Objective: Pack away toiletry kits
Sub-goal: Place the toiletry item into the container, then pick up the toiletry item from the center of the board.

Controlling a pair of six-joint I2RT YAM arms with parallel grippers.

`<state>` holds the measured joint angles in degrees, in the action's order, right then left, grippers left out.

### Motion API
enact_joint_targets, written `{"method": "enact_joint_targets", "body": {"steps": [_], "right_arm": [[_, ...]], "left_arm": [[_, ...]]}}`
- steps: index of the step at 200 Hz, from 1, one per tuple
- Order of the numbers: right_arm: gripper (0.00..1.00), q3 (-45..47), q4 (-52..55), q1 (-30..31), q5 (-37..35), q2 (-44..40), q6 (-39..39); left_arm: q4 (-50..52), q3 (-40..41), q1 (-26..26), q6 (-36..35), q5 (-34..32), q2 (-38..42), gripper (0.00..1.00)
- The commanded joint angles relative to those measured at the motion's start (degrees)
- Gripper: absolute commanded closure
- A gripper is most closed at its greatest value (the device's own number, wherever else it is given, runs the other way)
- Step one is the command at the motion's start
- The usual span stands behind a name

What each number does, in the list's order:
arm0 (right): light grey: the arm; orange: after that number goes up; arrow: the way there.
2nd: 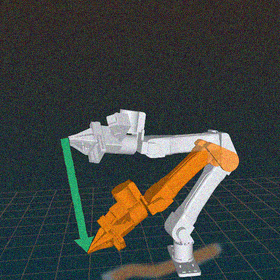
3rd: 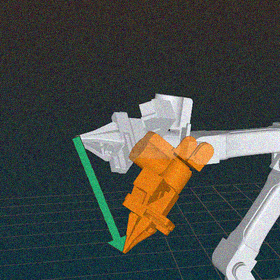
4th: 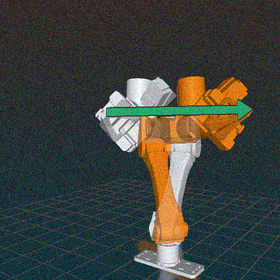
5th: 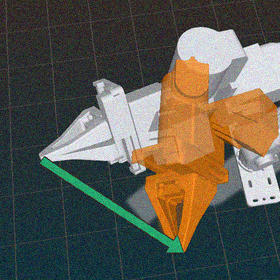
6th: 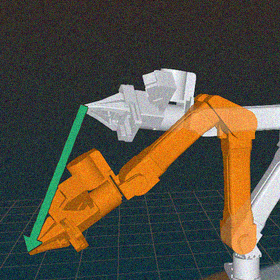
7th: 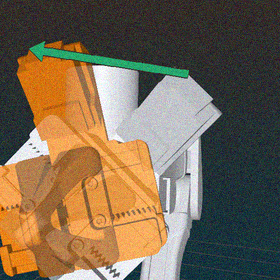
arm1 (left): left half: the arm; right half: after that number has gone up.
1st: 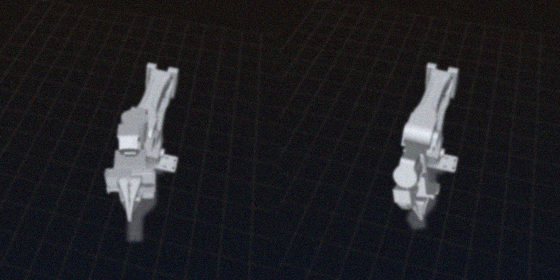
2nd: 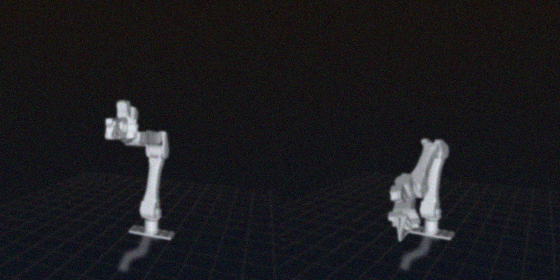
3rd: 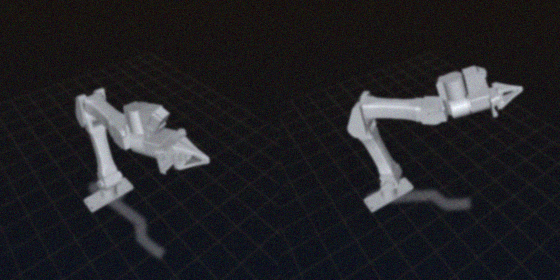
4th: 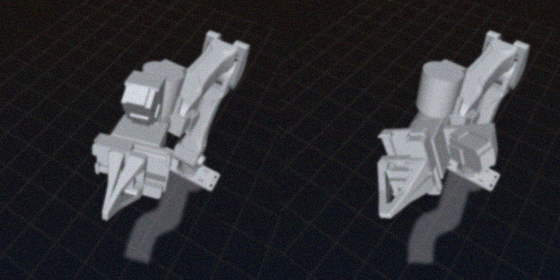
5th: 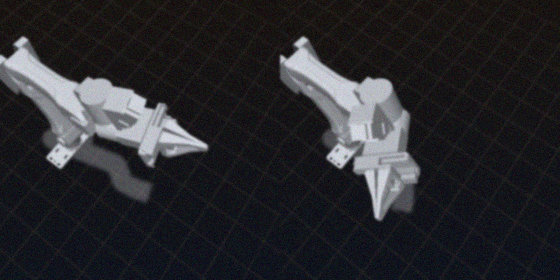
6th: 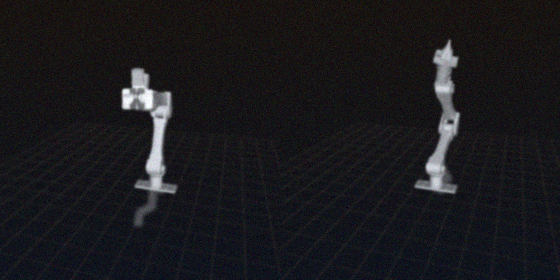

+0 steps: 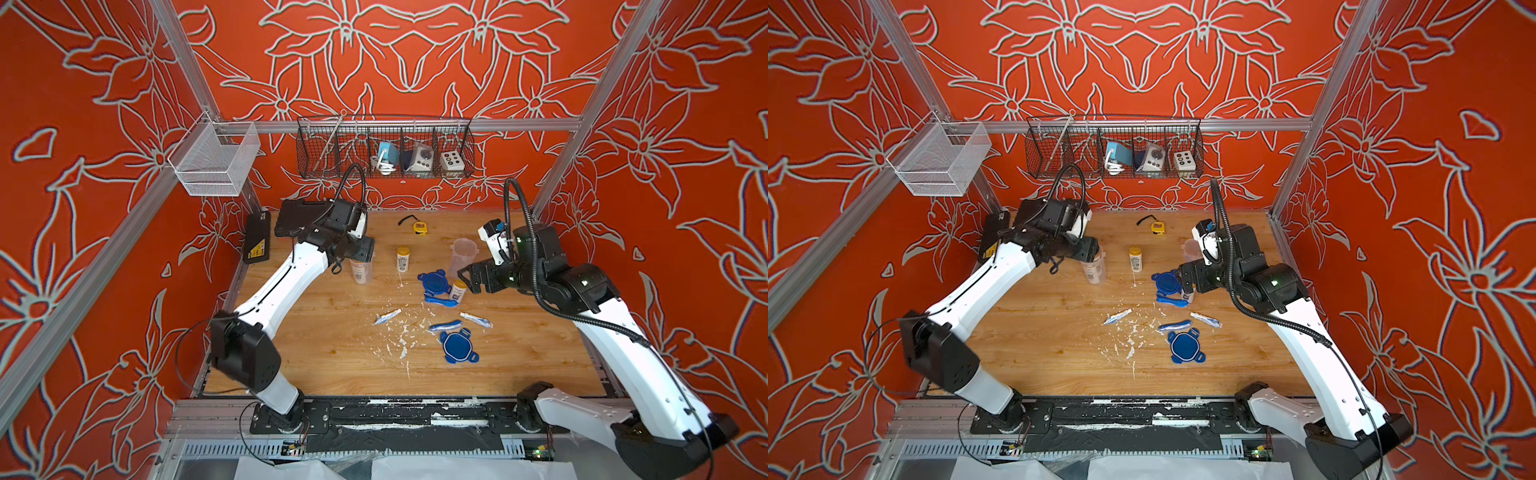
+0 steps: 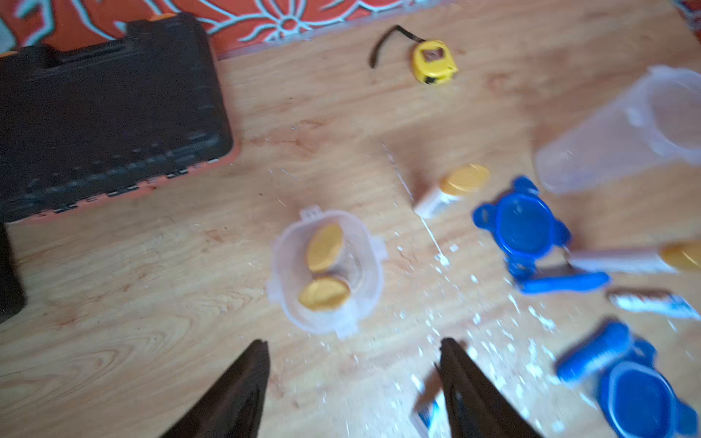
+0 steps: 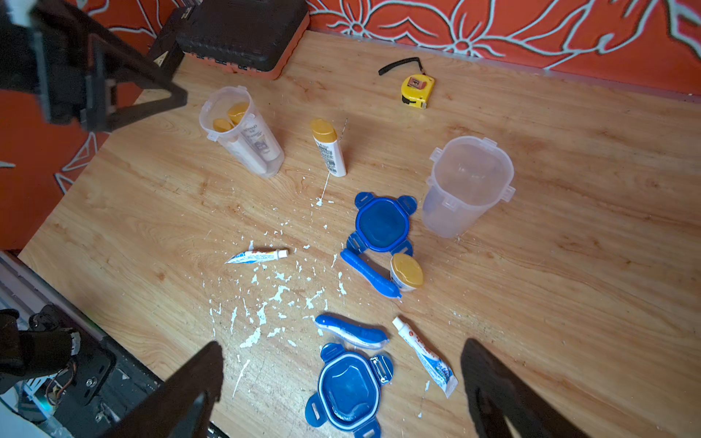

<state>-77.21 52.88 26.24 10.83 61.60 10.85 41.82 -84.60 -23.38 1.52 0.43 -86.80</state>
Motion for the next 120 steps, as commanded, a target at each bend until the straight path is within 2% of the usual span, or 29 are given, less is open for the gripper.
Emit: {"method": "enact_joint_targets", "body": {"steps": [1,20,43,61,120], "right_arm": [[0.02,3.0,5.2,-0.3,-1.4,-4.7,0.4],[0.02,7.3,6.0,-0.3,-0.2,-7.8,3.6],[0.02,12.3,6.5,-0.3,-0.5,-10.0,7.5],[0.02,12.9,6.7,-0.3,-0.7,-9.7,7.4],[0.02,13.8,5.9,-0.4,-0.5,-9.6,7.3]], "left_arm": [[3.4,8.2,-5.8,-2.4,8.2,3.1,0.29],[2.9,13.6,-11.8,-0.7,6.7,3.6,0.28],[1.0,15.9,-14.1,1.3,9.8,2.3,0.26],[0.5,16.5,-16.3,0.4,9.8,-0.3,0.26],[-1.9,13.4,-18.1,-2.8,3.7,-12.5,0.27]]}}
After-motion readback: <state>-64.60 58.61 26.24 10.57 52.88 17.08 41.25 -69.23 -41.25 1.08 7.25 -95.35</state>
